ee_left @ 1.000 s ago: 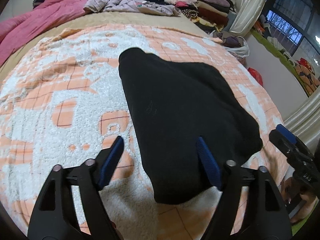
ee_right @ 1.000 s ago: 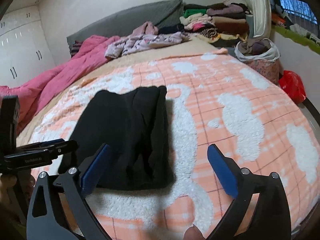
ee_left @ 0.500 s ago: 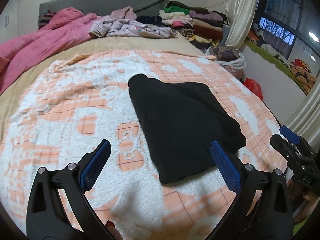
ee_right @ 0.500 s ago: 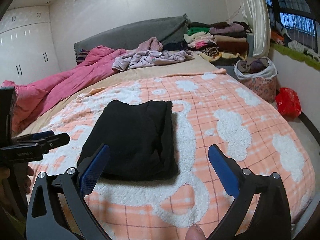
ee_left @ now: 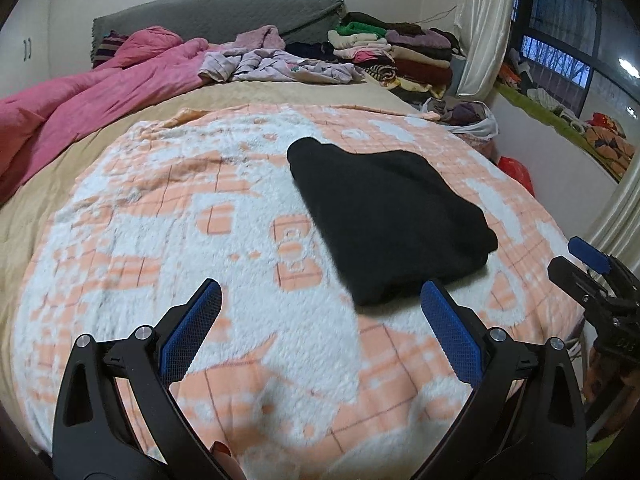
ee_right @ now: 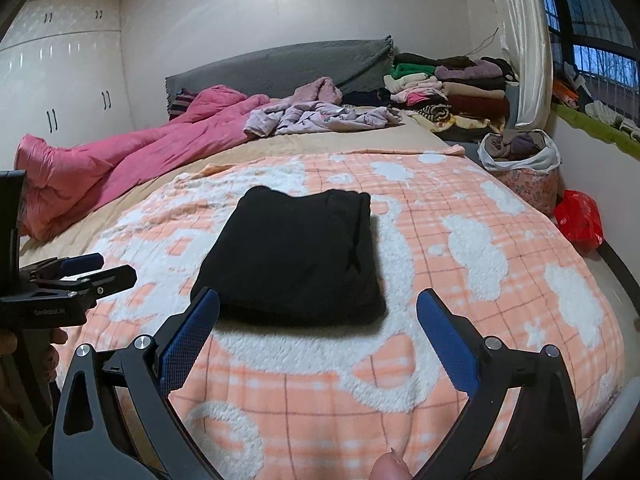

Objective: Fold small clothes

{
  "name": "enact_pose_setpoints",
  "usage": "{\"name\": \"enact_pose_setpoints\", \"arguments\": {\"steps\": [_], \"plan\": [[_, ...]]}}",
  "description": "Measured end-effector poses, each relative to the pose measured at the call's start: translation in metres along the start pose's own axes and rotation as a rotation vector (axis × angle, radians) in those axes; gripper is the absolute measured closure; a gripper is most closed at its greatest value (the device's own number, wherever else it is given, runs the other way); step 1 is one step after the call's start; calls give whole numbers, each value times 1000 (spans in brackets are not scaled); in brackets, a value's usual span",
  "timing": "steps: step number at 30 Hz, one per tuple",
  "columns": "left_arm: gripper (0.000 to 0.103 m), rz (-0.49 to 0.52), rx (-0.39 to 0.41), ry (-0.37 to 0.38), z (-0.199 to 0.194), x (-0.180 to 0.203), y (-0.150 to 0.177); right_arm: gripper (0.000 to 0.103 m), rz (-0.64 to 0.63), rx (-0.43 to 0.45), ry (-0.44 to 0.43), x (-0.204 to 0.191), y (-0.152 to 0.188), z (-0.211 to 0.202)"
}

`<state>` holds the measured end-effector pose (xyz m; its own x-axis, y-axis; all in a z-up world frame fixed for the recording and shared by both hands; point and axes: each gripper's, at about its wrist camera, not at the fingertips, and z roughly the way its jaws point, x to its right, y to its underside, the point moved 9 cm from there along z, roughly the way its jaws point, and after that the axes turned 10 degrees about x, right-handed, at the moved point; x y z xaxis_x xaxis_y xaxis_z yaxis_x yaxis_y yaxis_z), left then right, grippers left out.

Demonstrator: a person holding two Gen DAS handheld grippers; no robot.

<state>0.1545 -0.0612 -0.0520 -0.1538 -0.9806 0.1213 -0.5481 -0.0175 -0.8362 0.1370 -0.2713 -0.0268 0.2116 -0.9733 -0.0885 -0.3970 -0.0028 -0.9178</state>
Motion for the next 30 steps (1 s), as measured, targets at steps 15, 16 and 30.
{"name": "enact_pose_setpoints", "arguments": {"steps": [15,16,30], "plan": [[10,-36,-46,-11,-9,-6,53,5,-13,-62,35,0,50,-11],[10,-43,-51,-13,-8,-7,56,5,-10,-72,37,0,54,-10],[10,-53,-80,-33,-1,-13,71,5,-12,-114,42,-1,77,-2]]}}
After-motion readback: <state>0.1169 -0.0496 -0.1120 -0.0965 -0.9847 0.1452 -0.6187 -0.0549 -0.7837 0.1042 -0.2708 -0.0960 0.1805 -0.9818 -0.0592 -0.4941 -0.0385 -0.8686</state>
